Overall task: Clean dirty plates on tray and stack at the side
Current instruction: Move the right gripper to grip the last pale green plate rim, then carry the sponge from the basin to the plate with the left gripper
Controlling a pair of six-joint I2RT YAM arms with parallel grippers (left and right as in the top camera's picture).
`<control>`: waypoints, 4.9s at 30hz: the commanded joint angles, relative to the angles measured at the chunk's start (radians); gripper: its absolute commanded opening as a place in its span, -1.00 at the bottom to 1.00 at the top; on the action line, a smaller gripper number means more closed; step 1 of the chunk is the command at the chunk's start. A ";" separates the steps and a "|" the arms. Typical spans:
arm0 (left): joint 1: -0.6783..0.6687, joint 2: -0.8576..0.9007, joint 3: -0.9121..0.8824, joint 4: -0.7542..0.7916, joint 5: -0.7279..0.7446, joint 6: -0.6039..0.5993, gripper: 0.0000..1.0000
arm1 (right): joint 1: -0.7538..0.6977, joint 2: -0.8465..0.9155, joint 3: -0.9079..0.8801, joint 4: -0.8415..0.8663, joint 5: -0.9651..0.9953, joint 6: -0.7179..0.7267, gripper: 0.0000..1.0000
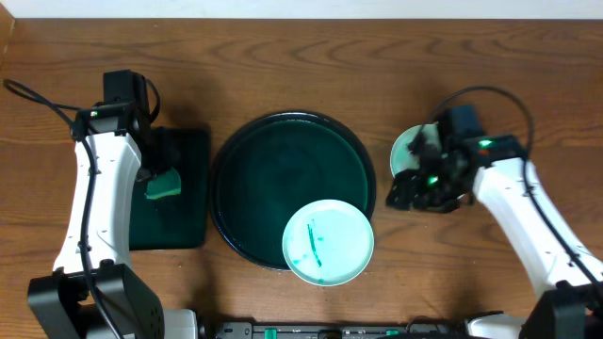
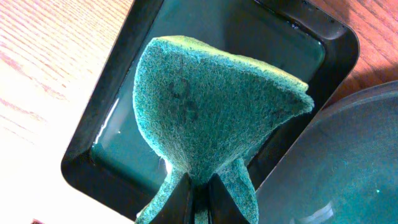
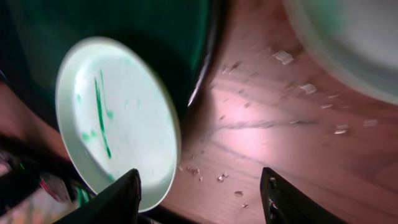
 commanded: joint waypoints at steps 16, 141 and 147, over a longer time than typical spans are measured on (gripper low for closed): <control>0.003 0.003 0.011 -0.002 -0.013 0.009 -0.86 | 0.190 0.152 -0.156 0.244 -0.011 0.095 -0.42; -0.351 0.146 -0.037 0.167 0.285 0.098 -0.85 | 0.353 0.607 0.454 0.240 0.254 0.311 -0.98; -0.436 0.243 -0.038 0.167 0.307 0.098 -0.86 | 0.353 0.607 0.454 0.239 0.254 0.310 -0.98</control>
